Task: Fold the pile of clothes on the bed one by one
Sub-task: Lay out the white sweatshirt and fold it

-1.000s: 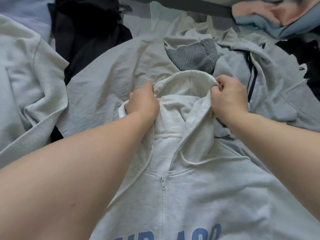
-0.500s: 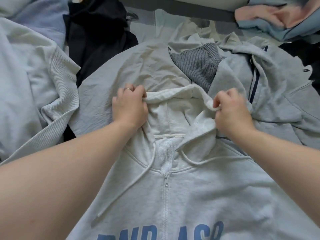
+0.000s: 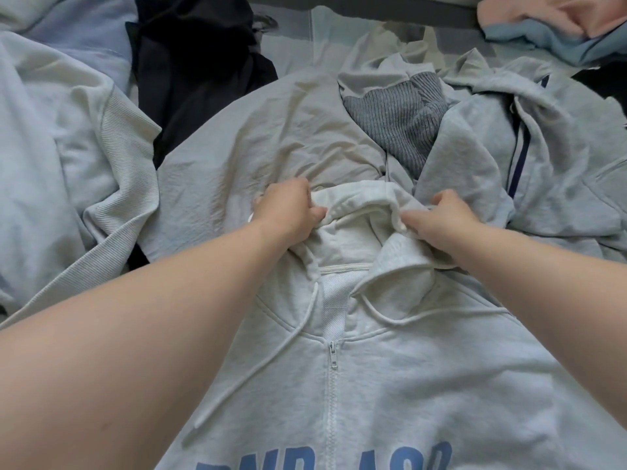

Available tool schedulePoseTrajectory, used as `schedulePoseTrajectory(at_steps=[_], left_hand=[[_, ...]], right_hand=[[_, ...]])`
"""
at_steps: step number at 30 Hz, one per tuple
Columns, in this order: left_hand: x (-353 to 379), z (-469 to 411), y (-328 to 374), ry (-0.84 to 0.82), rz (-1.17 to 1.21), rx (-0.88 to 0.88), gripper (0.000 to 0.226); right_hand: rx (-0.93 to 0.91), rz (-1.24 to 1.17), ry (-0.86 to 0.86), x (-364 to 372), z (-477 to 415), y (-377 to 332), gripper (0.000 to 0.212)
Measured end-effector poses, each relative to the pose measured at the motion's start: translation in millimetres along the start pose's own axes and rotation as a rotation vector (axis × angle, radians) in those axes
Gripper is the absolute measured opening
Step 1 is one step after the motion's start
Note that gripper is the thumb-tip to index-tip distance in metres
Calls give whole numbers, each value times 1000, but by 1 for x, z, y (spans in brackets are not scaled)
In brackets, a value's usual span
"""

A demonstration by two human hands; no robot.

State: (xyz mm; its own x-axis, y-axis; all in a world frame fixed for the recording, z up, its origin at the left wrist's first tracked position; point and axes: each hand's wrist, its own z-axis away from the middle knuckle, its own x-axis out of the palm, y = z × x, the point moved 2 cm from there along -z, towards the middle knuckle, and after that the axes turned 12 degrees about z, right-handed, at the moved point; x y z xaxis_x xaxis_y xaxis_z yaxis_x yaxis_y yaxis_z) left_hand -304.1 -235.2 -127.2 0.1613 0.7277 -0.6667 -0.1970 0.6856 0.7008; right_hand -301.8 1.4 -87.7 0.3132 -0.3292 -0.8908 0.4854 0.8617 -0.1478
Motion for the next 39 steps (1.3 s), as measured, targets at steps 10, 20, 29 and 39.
schedulePoseTrajectory(at_steps=[10, 20, 29, 39], left_hand=[[18, 8, -3, -51, -137, 25, 42], [-31, 81, 25, 362, -82, 326, 14], [-27, 214, -2, 165, -177, 428, 18], [12, 329, -34, -124, -385, 402, 19]], right_hand=[[-236, 203, -39, 17, 12, 11, 46], [-445, 250, 450, -29, 60, 31, 24], [-860, 299, 401, -13, 153, 86, 26], [-955, 436, 93, 53, 249, 172, 17]])
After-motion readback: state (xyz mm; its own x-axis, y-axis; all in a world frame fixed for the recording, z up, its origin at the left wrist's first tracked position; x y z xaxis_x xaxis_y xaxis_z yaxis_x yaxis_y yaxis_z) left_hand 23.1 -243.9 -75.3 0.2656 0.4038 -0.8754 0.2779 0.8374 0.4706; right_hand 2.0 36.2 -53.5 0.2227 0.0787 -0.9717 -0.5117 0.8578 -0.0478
